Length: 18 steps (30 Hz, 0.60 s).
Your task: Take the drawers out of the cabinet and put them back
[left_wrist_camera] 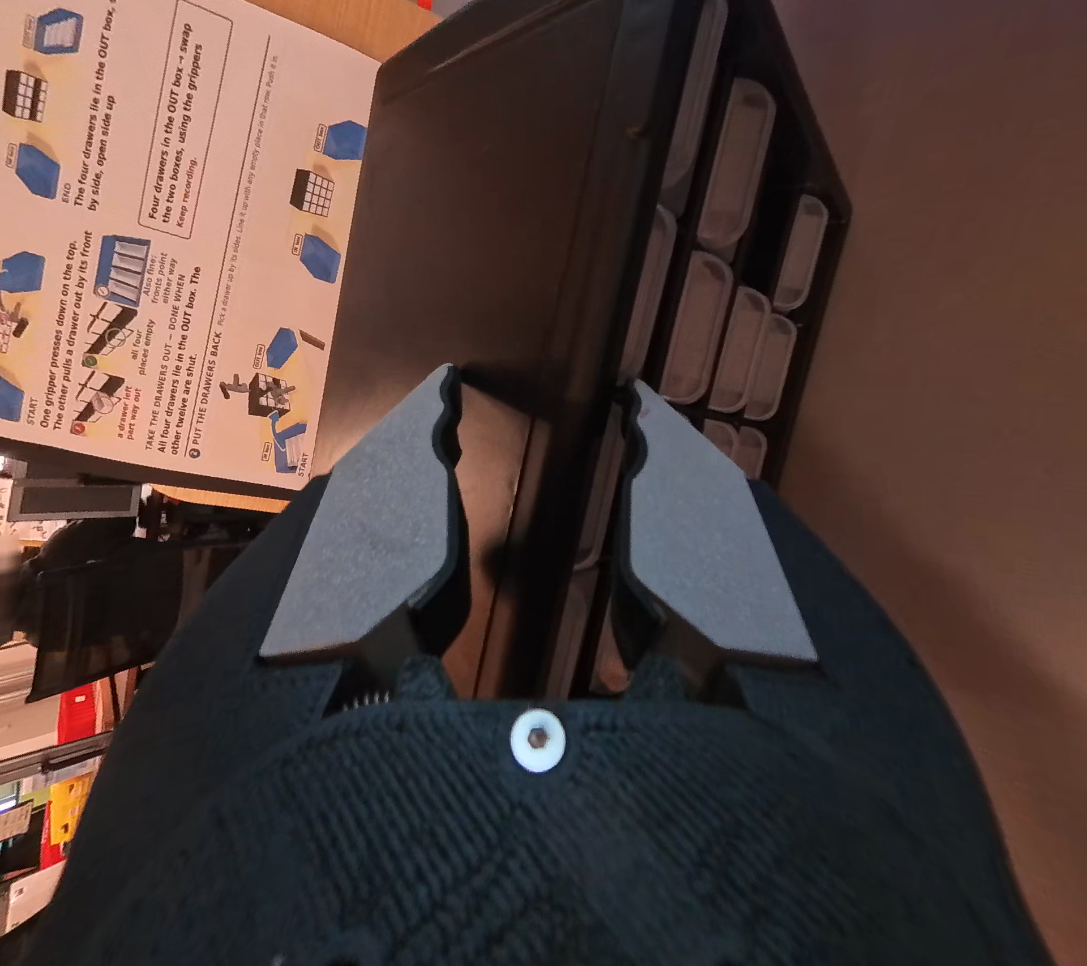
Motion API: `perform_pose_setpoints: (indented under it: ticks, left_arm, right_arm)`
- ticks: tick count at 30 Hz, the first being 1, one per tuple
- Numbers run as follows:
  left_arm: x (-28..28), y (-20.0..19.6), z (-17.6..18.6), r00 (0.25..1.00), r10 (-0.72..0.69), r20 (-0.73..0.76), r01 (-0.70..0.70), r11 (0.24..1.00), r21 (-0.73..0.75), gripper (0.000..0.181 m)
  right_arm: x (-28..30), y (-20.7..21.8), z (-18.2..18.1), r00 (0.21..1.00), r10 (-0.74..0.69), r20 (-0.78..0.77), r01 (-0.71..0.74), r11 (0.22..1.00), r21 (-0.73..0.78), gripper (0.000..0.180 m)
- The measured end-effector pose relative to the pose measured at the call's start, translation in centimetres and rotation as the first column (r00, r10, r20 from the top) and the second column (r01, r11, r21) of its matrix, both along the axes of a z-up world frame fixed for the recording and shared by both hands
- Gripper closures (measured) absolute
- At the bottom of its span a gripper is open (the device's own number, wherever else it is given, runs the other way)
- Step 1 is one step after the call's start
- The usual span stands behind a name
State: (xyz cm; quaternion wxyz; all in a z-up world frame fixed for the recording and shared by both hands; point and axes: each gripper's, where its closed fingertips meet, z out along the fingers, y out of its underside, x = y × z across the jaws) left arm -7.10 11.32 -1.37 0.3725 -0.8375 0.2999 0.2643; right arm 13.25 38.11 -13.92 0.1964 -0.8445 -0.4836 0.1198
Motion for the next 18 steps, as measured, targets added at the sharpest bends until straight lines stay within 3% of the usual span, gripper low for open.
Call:
perform_pose_setpoints:
  ticks: [2, 4, 10, 14, 18]
  left_arm:
    - [0.0, 0.0, 0.0, 1.0, 0.005, -0.005, -0.005, 1.0, -0.007, 0.127]
    - [0.0, 0.0, 0.0, 1.0, 0.004, -0.008, -0.004, 1.0, -0.008, 0.127]
    - [0.0, 0.0, 0.1, 0.999, -0.023, 0.027, 0.022, 0.999, 0.026, 0.127]
    - [0.1, 0.0, 0.1, 0.999, -0.033, 0.041, 0.032, 0.999, 0.035, 0.127]
    - [0.1, -0.2, 0.1, 0.999, -0.035, 0.011, 0.035, 0.999, -0.024, 0.126]
  right_arm:
    - [-0.9, 0.7, -2.3, 0.999, -0.027, 0.038, 0.03, 0.995, -0.093, 0.154]
    - [-0.8, 1.9, -3.0, 0.995, -0.075, 0.064, 0.081, 0.993, -0.091, 0.145]
    - [-0.3, 3.2, 3.7, 0.989, -0.077, -0.124, 0.101, 0.975, 0.196, 0.137]
    - [-1.2, -2.4, 9.8, 0.958, 0.089, -0.273, 0.006, 0.945, 0.328, 0.141]
    - [-3.0, -12.0, 10.2, 0.912, 0.269, -0.311, -0.169, 0.934, 0.314, 0.132]
